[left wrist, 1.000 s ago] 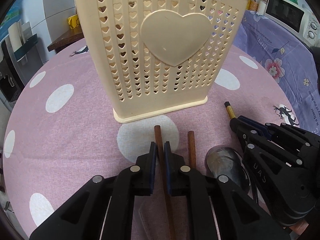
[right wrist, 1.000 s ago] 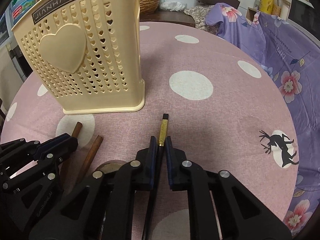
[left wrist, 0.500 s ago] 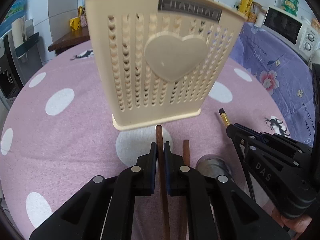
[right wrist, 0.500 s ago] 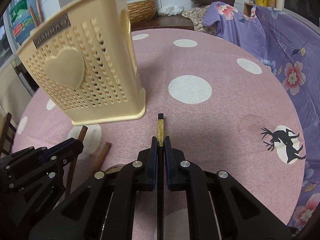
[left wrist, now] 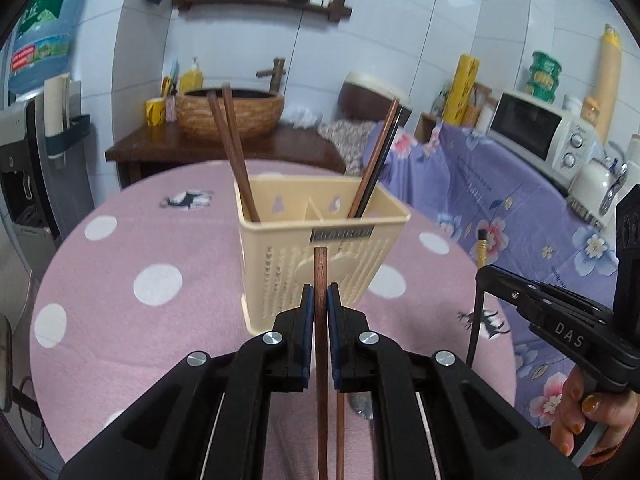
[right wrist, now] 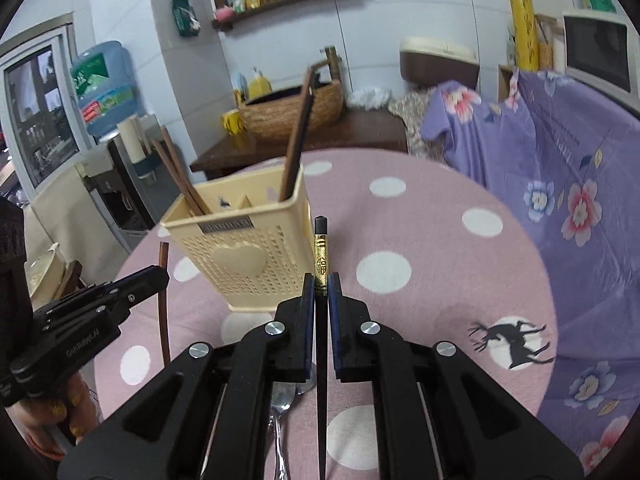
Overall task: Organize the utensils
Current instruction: 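Lift both held chopsticks upright and carry them over the cream basket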
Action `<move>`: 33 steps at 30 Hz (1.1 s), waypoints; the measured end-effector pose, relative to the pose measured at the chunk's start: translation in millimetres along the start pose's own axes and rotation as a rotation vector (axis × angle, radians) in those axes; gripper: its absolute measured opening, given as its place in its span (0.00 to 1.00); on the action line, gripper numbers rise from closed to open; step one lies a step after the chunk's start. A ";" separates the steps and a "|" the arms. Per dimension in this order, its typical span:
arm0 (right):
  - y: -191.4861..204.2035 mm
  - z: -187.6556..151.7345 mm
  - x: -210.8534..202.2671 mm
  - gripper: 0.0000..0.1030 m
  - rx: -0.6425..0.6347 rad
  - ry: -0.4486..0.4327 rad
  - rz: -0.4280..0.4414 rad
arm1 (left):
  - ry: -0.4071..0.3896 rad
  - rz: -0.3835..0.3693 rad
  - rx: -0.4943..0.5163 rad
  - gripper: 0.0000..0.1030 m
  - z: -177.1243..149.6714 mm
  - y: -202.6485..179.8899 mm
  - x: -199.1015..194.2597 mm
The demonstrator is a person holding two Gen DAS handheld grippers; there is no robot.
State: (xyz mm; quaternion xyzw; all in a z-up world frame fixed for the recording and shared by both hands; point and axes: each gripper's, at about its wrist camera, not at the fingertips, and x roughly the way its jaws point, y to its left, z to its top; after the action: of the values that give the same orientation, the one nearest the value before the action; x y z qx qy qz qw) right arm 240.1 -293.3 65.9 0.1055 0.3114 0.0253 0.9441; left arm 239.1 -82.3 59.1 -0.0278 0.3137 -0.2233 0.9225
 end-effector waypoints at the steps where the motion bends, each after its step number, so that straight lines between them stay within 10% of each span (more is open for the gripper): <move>1: 0.4 2.5 -6.3 0.08 -0.004 -0.006 0.006 | -0.012 -0.001 0.003 0.08 2.1 -0.7 -4.5; 20: 12.6 28.4 -52.3 0.07 -0.062 -0.051 0.034 | -0.100 -0.007 0.050 0.08 26.8 -4.4 -44.6; 33: 41.6 118.6 -90.0 0.07 -0.098 -0.125 0.115 | -0.201 -0.062 0.040 0.08 111.5 -4.8 -85.8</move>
State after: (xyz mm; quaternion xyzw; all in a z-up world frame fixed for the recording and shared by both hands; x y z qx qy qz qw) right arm 238.8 -284.6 220.2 0.0783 0.2437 0.0879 0.9627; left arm 242.7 -59.7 197.9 -0.0413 0.2139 -0.2540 0.9423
